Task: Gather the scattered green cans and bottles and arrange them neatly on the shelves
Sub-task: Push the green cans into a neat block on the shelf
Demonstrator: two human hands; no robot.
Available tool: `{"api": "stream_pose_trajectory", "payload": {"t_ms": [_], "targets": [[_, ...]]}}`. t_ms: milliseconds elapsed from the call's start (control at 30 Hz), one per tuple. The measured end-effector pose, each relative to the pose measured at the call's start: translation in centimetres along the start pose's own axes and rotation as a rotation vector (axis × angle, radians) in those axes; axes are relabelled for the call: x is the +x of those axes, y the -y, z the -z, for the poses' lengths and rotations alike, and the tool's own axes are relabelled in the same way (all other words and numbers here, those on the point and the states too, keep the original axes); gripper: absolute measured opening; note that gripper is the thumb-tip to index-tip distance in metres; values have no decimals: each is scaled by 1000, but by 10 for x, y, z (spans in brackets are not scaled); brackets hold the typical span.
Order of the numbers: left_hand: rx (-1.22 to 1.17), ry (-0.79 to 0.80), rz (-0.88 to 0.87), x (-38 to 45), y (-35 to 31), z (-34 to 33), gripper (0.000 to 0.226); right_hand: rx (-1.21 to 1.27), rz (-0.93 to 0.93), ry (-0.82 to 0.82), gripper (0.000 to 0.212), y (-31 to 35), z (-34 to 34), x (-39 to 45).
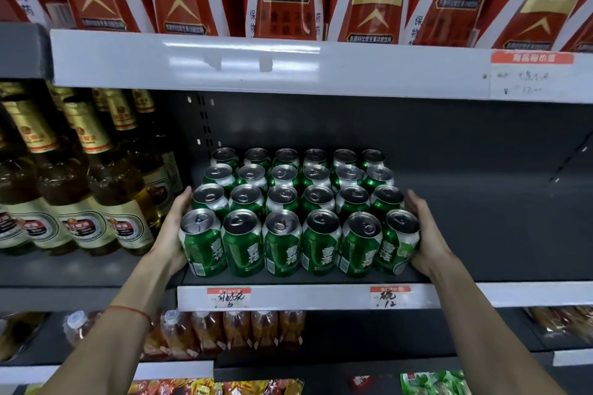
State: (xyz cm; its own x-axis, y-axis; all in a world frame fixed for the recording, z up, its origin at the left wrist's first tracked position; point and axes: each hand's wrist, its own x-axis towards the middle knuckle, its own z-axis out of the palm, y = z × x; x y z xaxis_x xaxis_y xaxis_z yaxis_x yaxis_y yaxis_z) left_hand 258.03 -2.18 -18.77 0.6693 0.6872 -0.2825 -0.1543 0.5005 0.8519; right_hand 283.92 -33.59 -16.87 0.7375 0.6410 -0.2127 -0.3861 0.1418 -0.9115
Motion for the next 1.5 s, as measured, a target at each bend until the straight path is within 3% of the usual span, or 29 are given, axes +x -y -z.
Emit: {"api": "stream_pose_trajectory", "payload": {"t_ms": [300,433,500,633,700,800,867,967,1167,1500], "targets": [[13,-22,-71,-18,-2,-15,59,30,45,-71,55,-1,-7,-5],[-30,-200,-195,-22,-2,-12,47,152,135,-393,55,-9,-6,2],[29,-262,-282,-23,3,-6,46,154,197,-473,50,-11,-8,-4],[276,-269,-450,-49,16,-4,78,-152,400,-446,56,-28,-11,-32],[464,-272,-536,-63,28,-11,91,-402,489,-353,78,-42,-12,-47],[596,-226,-636,-75,46,-22,125,-606,480,-208,132,-61,-17,-58],[686,-251,-660,-71,56,-22,147,-708,483,-212,145,-71,-17,-60],[819,-300,-721,-70,68,-21,154,-852,525,-280,148,-82,-13,-59],[924,-336,-804,-65,77,-21,151,-826,532,-330,145,-81,-17,-58],[986,-347,-756,-75,74,-22,146,-894,539,-307,138,-78,-15,-63]]}}
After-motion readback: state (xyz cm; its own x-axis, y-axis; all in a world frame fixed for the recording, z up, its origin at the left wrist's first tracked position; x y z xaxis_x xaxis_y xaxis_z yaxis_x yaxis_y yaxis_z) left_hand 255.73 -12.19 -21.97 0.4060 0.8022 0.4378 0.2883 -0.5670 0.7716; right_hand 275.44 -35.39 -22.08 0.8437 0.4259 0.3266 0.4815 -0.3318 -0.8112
